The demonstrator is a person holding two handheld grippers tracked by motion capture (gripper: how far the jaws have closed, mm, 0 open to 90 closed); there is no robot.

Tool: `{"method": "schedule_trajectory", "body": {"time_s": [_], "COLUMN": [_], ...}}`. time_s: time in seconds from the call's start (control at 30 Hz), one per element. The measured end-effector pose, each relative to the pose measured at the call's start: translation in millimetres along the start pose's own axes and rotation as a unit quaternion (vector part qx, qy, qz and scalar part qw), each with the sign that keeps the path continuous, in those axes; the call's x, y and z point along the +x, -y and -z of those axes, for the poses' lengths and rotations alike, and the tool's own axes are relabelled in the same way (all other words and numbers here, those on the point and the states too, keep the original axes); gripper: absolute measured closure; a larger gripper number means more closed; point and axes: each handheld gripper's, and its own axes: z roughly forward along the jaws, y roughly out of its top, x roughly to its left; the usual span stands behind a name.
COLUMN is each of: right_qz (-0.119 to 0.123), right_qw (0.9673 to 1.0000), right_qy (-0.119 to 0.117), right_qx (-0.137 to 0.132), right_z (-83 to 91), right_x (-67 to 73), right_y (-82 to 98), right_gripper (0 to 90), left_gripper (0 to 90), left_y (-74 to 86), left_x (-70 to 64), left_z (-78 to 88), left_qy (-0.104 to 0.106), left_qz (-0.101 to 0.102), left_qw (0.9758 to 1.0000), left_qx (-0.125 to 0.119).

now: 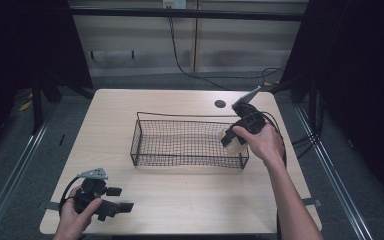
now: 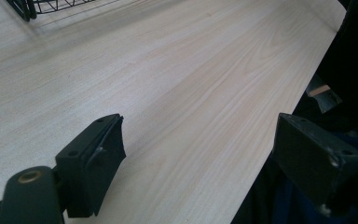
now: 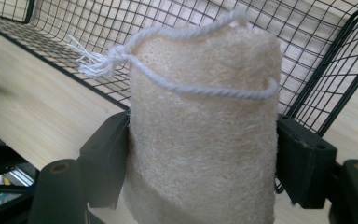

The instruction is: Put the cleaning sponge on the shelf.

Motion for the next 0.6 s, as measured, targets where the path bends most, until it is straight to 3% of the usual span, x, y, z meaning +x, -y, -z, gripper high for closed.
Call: {"method": "schedule_trajectory", "body": {"time_s": [0.6], "right_qz": [-0.061], "right_qw": [0.9979], "right_qy": [0.021], "right_qx": [-0.01], "right_z": [-26.7], "right_x": [-11.6], "right_y": [-13.7], "right_gripper": [26.7], "left_gripper": [16.3], "left_y": [0.1], "left_x": [0.3], "left_z": [0.4], "left_qy": [0.0], "left_qz": [0.0], "left_qw": [1.0], "left_qx": [-0.001]}}
